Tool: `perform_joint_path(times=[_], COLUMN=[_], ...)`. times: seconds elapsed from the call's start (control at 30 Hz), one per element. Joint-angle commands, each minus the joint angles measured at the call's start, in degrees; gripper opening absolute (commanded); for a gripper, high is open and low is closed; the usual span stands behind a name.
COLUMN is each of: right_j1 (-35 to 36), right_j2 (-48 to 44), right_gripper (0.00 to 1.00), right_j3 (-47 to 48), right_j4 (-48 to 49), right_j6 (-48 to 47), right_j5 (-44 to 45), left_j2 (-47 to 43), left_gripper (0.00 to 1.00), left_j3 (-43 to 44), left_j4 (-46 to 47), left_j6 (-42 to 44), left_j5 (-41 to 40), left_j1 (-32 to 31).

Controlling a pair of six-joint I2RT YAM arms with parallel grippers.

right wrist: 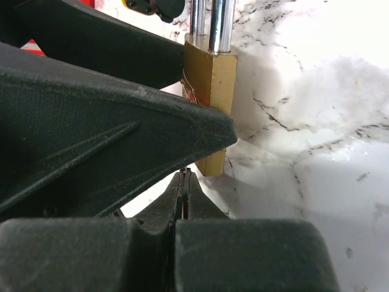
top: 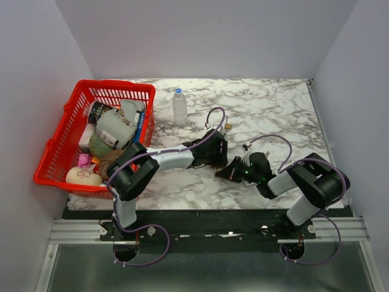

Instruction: Unlock with the key

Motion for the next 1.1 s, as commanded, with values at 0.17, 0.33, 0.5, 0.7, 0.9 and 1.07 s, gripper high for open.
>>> perform_joint_path(times=[0.17, 0.33, 0.5, 0.7, 0.9, 1.07], right_j1=[0.1, 0.1, 0.2, 0.2, 0.2, 0.2], right_j2=[-0.2, -3.6, -5.9, -4.0, -1.3, -0.3], right_gripper=[0.01, 0.01, 0.01, 0.01, 0.01, 0.01], right_j3=[0.6, -0.7, -1.8, -1.8, -1.3, -1.0], right_j4=[-1.4, -3.8, -4.7, -3.2, -0.4, 1.1], right_j6=[-1.0, -1.5, -1.3, -0.7, 0.1, 0.7], right_j5=[1.4, 1.6, 0.8, -0.1, -1.0, -1.1], left_j2=[0.4, 0.6, 0.6, 0.8, 0.9, 0.9], left_gripper=[0.00, 0.00, 0.00, 0.00, 0.00, 0.00], left_j3=[0.5, 1.1, 1.8, 2.6, 2.9, 2.8], left_j4=[-1.6, -1.9, -2.6, -3.1, -3.4, -3.4], left_j6=[0.4, 0.5, 0.9, 1.1, 1.3, 1.4], left_j5=[1.4, 1.2, 1.1, 1.0, 1.1, 1.1], left_j1=[0.2, 0.4, 0.4, 0.4, 0.4, 0.4])
